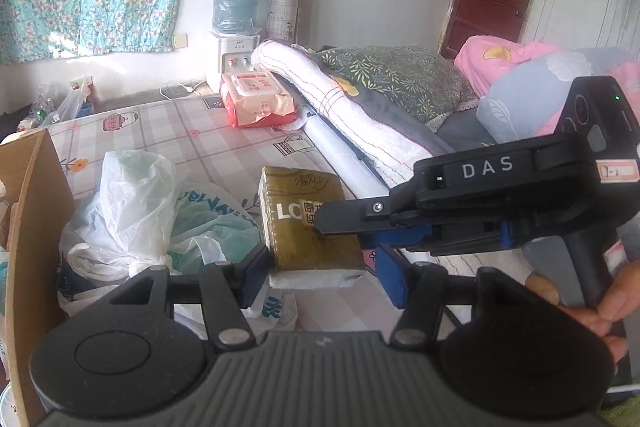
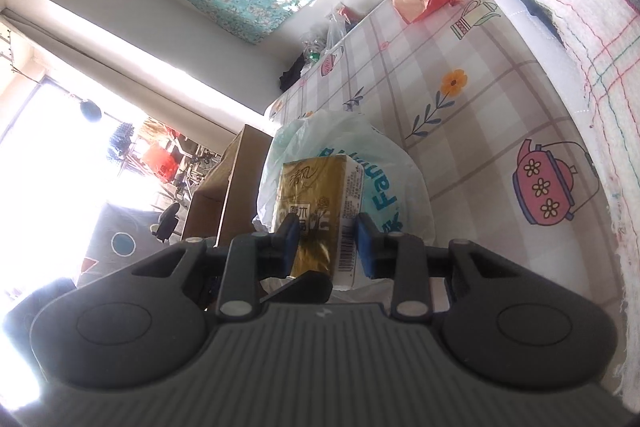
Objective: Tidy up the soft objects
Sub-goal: 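Carry the tea box into the cardboard box and open the right tool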
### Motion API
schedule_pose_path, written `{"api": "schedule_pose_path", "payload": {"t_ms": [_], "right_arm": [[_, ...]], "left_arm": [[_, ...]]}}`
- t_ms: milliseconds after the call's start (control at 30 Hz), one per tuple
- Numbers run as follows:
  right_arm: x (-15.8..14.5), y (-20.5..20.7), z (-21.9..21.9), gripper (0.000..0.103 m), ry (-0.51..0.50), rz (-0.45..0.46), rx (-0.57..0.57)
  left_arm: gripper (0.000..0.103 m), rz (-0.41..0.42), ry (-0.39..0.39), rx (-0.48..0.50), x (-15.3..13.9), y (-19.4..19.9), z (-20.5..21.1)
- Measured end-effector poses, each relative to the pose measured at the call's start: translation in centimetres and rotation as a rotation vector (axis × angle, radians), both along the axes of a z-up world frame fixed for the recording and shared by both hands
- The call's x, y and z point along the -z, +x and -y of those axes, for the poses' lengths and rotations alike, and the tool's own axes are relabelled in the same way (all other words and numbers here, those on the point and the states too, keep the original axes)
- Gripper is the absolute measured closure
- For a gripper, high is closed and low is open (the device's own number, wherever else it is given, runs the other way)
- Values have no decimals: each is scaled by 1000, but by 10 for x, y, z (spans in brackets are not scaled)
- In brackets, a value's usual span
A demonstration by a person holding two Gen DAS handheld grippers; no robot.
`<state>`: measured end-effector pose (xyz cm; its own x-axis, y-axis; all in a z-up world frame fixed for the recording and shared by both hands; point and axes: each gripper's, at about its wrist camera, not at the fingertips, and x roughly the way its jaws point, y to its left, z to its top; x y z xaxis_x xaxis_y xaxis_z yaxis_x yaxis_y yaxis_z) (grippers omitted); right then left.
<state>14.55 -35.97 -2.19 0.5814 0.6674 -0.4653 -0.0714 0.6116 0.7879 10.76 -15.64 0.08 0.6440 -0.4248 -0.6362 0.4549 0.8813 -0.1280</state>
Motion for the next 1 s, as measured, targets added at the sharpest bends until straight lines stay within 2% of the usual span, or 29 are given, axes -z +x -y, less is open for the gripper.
{"api": "schedule_pose_path", "payload": {"t_ms": [267, 567, 800, 933, 1000], "right_arm": [[-38, -19, -46, 72, -24, 76, -65], [-57, -33, -160, 72, -60, 71, -265], [-42, -33, -261, 71, -72, 21, -441], [-31, -27, -297, 71, -104, -20, -493], [-34, -27, -307, 71, -154, 7, -503]], "left_arm": [[44, 66, -56, -69, -28, -37, -48], [44, 63, -118, -232, -34, -81, -149], [44, 7, -130, -403, -22, -104, -231], [44, -50, -152, -460, -8, -99, -261], [44, -76, -173, -454, -1, -97, -271]]}}
